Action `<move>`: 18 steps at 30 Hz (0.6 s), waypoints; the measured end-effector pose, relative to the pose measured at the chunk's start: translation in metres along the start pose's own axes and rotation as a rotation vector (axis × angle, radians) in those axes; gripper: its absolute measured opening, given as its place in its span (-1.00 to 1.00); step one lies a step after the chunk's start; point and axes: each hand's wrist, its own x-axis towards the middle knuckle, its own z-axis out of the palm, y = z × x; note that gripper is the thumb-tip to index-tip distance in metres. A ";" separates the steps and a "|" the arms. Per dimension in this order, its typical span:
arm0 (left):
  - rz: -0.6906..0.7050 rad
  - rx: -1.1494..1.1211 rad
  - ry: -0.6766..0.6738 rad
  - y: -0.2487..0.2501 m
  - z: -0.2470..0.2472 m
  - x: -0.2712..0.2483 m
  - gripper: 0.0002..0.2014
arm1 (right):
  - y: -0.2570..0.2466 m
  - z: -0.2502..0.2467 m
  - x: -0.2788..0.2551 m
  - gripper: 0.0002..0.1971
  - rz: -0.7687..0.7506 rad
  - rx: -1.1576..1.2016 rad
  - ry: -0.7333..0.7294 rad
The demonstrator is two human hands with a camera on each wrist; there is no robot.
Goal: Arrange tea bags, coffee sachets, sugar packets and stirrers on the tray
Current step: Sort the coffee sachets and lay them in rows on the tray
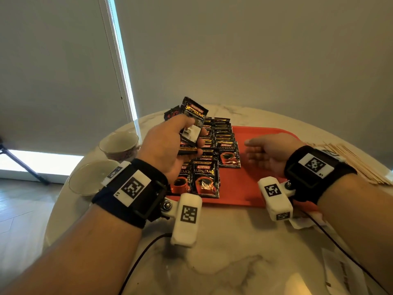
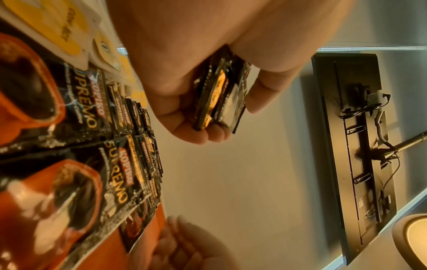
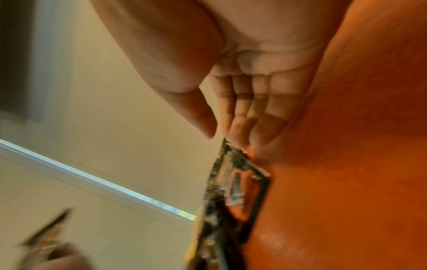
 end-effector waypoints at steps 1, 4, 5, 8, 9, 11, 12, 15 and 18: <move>-0.010 -0.007 -0.016 0.000 0.001 -0.001 -0.76 | -0.003 0.001 -0.004 -0.93 -0.046 0.034 -0.014; -0.040 -0.011 -0.064 0.001 0.004 -0.005 -0.69 | -0.014 0.013 -0.025 -0.91 -0.136 0.119 -0.191; -0.050 -0.001 -0.073 0.001 0.005 -0.005 -0.68 | -0.018 0.018 -0.033 -0.89 -0.158 0.137 -0.275; -0.056 0.055 -0.073 -0.002 0.005 -0.006 -0.70 | -0.023 0.035 -0.053 -0.78 -0.198 0.156 -0.517; -0.041 0.093 -0.086 -0.004 0.004 -0.005 -0.72 | -0.023 0.039 -0.057 -0.73 -0.200 0.152 -0.562; 0.005 0.246 -0.144 -0.004 0.003 -0.006 -0.71 | -0.020 0.044 -0.059 -0.65 -0.207 0.141 -0.573; 0.030 0.319 -0.198 -0.004 0.003 -0.006 -0.72 | -0.018 0.046 -0.059 -0.60 -0.215 0.126 -0.556; 0.073 0.391 -0.349 -0.002 0.003 -0.007 -0.77 | -0.015 0.045 -0.054 -0.40 -0.240 0.084 -0.499; 0.091 0.405 -0.369 -0.003 0.001 -0.008 -0.63 | -0.016 0.044 -0.051 -0.50 -0.231 0.164 -0.466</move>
